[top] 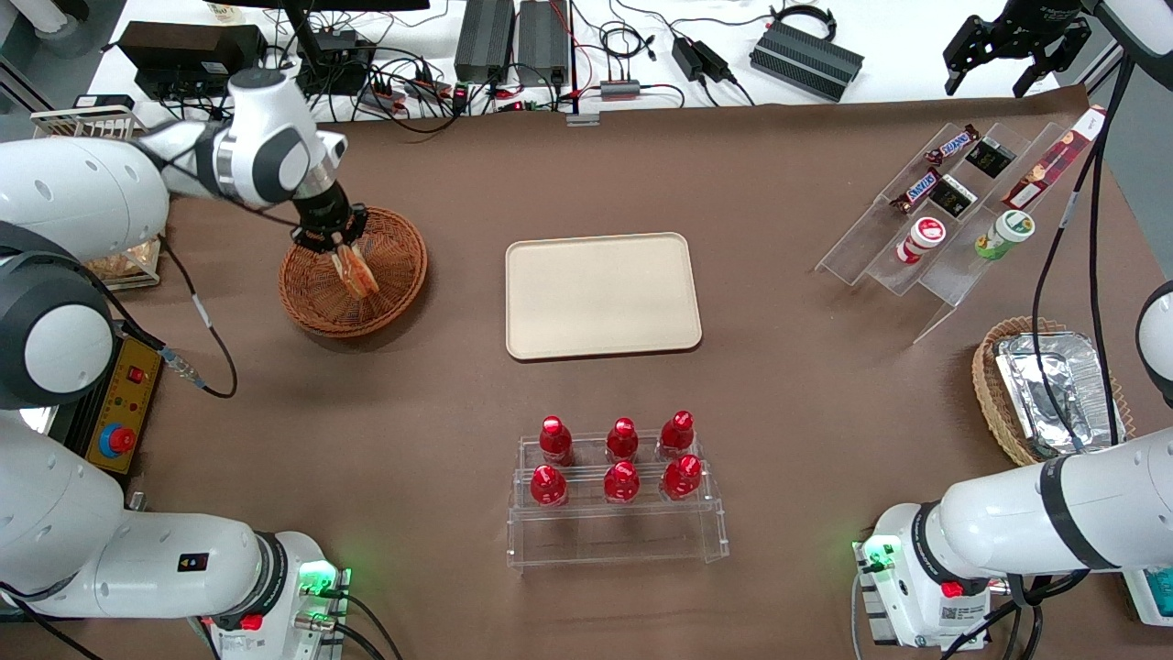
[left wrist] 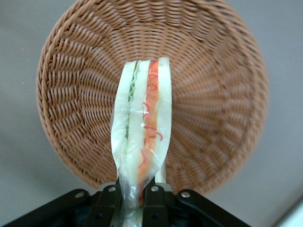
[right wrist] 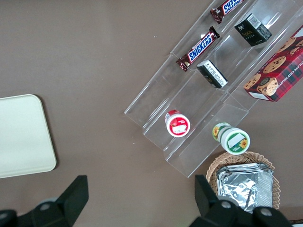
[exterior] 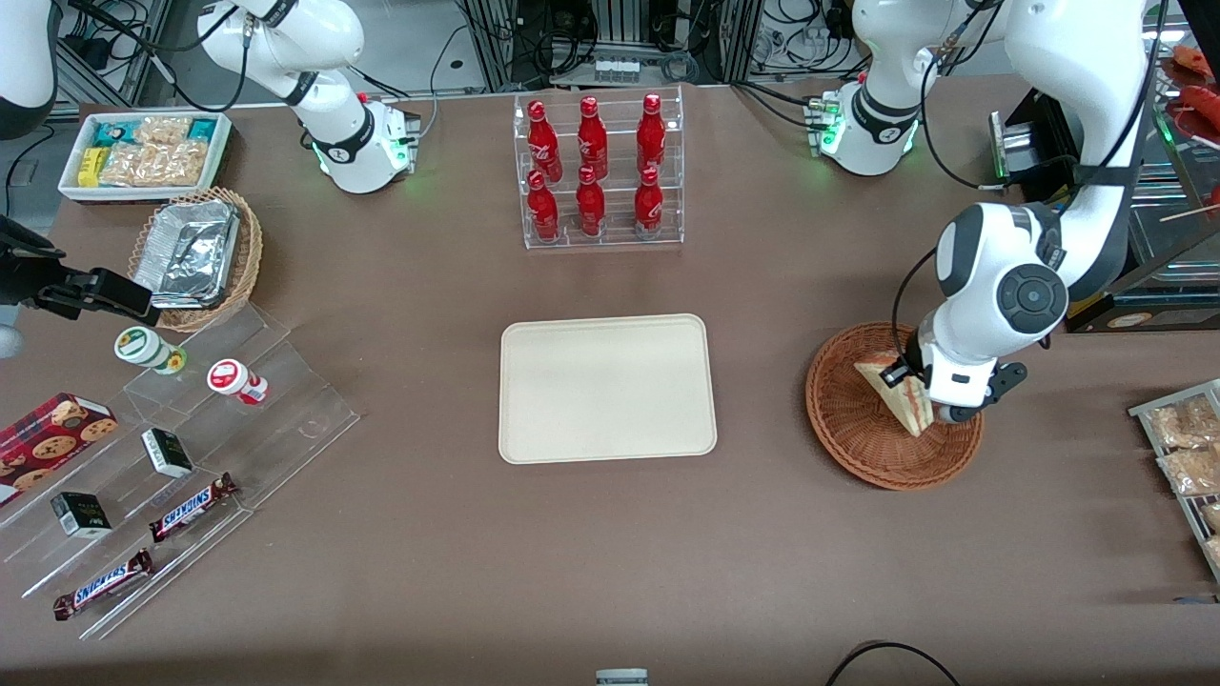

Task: Place sandwich from basket to tray
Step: 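Close the left gripper on the sandwich and lift it, then carry the sandwich with the left gripper over the cream tray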

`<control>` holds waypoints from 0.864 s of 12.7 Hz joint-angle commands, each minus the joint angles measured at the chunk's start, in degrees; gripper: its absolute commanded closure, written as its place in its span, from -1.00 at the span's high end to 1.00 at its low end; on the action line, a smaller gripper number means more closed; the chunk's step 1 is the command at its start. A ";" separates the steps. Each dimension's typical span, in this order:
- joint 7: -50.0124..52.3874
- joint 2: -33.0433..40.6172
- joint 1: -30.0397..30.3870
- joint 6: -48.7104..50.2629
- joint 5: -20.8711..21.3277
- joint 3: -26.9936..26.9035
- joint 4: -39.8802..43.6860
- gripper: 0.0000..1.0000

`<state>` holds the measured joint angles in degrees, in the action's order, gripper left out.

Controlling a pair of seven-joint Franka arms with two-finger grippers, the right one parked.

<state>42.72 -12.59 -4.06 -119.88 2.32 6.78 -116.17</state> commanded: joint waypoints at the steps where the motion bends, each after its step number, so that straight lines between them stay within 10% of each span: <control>1: -0.62 -1.47 -3.66 10.16 0.40 -0.02 9.79 -1.00; 11: -1.06 -13.23 -22.82 11.42 -1.26 0.59 22.98 -1.00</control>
<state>42.13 -21.55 -24.78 -109.28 2.03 7.62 -98.88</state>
